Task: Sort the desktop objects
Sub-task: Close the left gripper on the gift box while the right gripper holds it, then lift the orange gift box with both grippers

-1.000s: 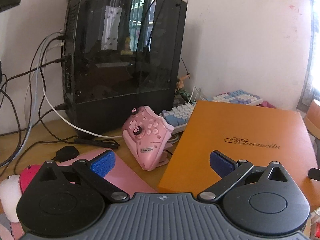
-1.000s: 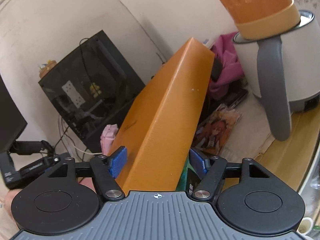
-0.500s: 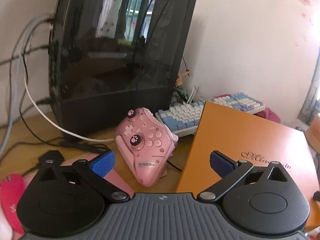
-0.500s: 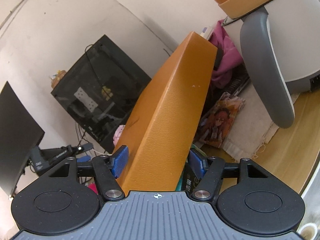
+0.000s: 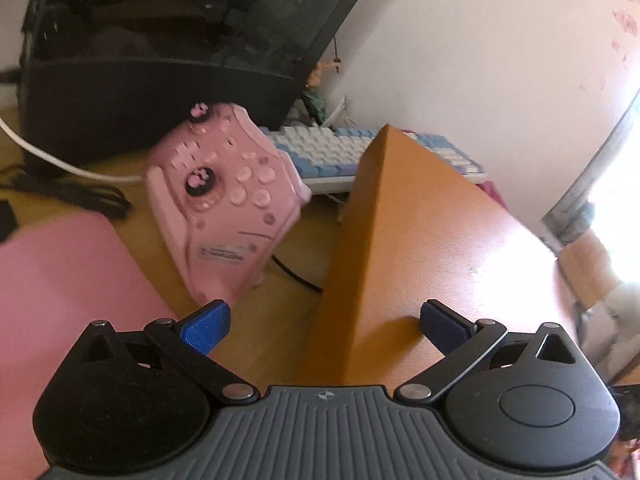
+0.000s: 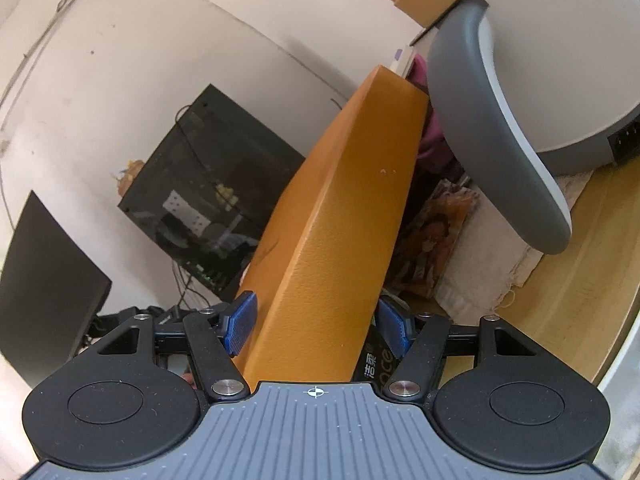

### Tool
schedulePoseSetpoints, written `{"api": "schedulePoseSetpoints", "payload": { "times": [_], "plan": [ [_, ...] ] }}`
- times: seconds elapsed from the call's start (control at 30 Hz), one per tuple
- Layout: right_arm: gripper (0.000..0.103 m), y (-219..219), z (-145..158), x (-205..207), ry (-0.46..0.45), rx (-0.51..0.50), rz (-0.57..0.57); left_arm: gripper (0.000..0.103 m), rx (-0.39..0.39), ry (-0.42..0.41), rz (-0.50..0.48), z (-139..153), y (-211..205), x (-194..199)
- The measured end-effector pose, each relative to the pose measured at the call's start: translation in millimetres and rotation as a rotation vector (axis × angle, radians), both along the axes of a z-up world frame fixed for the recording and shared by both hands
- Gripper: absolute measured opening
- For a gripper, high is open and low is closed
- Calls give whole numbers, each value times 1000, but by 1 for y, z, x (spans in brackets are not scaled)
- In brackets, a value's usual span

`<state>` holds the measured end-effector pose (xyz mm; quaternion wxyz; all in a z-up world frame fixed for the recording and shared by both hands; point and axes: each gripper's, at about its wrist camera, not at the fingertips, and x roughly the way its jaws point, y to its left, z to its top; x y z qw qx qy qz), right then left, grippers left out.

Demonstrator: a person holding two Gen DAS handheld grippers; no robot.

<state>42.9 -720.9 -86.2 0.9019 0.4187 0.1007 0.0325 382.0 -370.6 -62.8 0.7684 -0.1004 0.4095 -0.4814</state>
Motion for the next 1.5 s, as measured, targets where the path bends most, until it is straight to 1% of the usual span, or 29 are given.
{"api": "schedulePoseSetpoints", "payload": {
  "times": [0.17, 0.23, 0.3, 0.33, 0.4, 0.47, 0.53, 0.6, 0.67, 0.7, 0.77, 0.8, 0.9, 1.0, 1.07, 1.1, 1.13, 1.2, 1.5],
  "plan": [
    [68, 1, -1, 0, -7, 6, 2, 103, -42, 145, -54, -14, -6, 11],
    [68, 1, -1, 0, -7, 8, 1, 103, -50, 170, -69, -16, -10, 11],
    [68, 2, 0, 0, -6, 1, -3, 103, -55, 160, -79, -16, -13, 6],
    [68, 3, 1, 0, -4, -3, -5, 101, -55, 149, -85, -16, -15, 3],
    [68, 5, 3, 0, 3, -15, -12, 88, -64, 117, -94, -12, -18, -3],
    [67, 7, 6, 0, 10, -20, -19, 89, -55, 93, -89, -8, -18, -6],
    [67, 8, 8, 0, 15, -32, -21, 84, -43, 75, -84, -5, -19, -9],
    [67, 11, 12, 1, 22, -52, -27, 80, -33, 63, -78, -3, -19, -12],
    [67, 13, 17, 1, 28, -72, -33, 80, -25, 71, -82, -5, -19, -12],
    [67, 13, 17, 1, 31, -75, -31, 84, -23, 78, -87, -7, -20, -11],
    [67, 13, 18, 1, 38, -79, -26, 95, -25, 101, -95, -13, -22, -10],
    [67, 12, 18, 1, 41, -81, -23, 103, -27, 116, -90, -16, -23, -8],
    [67, 10, 16, 1, 42, -67, -15, 103, -62, 149, -87, -20, -23, -4],
    [67, 7, 11, -1, 34, -46, -10, 103, -90, 161, -93, -20, -21, -2],
    [67, 7, 11, 0, 33, -44, -9, 103, -92, 162, -97, -20, -21, -1],
    [67, 8, 11, 0, 34, -45, -9, 100, -95, 164, -99, -19, -21, 0],
    [67, 8, 11, 0, 34, -45, -9, 93, -97, 157, -100, -18, -19, -1],
    [67, 8, 12, 0, 39, -45, -11, 93, -94, 137, -99, -15, -19, -4],
    [67, 15, 18, 0, 43, -71, -30, 91, -120, 139, -84, -12, -13, -5]
  ]
}}
